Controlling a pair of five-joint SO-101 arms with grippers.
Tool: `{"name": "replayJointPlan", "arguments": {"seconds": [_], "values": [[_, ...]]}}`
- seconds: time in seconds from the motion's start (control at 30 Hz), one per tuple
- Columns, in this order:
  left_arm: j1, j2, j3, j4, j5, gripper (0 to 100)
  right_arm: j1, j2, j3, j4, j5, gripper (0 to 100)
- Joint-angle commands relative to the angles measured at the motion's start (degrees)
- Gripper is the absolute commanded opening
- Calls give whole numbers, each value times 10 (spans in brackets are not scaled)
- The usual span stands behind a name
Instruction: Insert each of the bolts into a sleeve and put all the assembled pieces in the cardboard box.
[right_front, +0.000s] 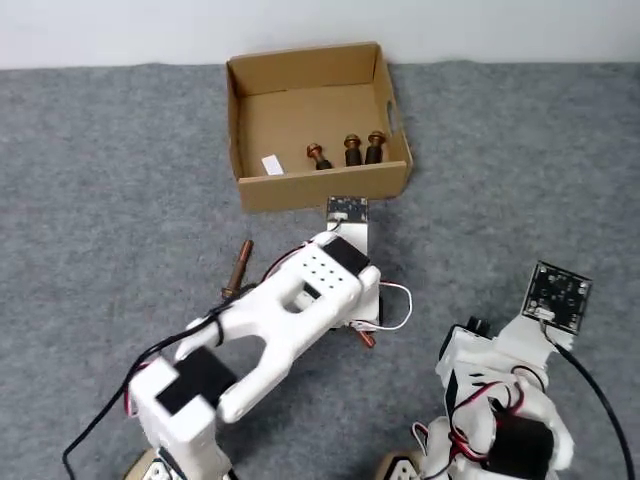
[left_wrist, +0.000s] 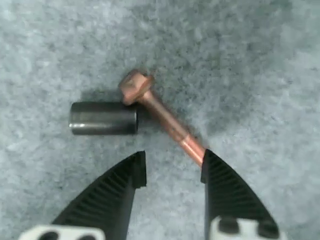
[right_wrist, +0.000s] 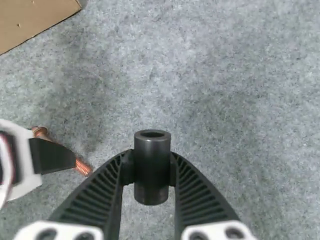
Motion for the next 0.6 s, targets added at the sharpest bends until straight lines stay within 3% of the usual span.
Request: {"name": "replayJointPlan", "arguments": {"seconds": [0.0, 0.23, 0.57], "values": [[-4, 25, -49, 1, 4, 189, -4, 0, -4, -15, -2, 8], [-9, 76, -95, 1, 4, 189, -4, 0, -4, -15, -3, 8], [-121, 142, -134, 1, 1, 188, -5, 0, -4, -15, -4, 8]]}}
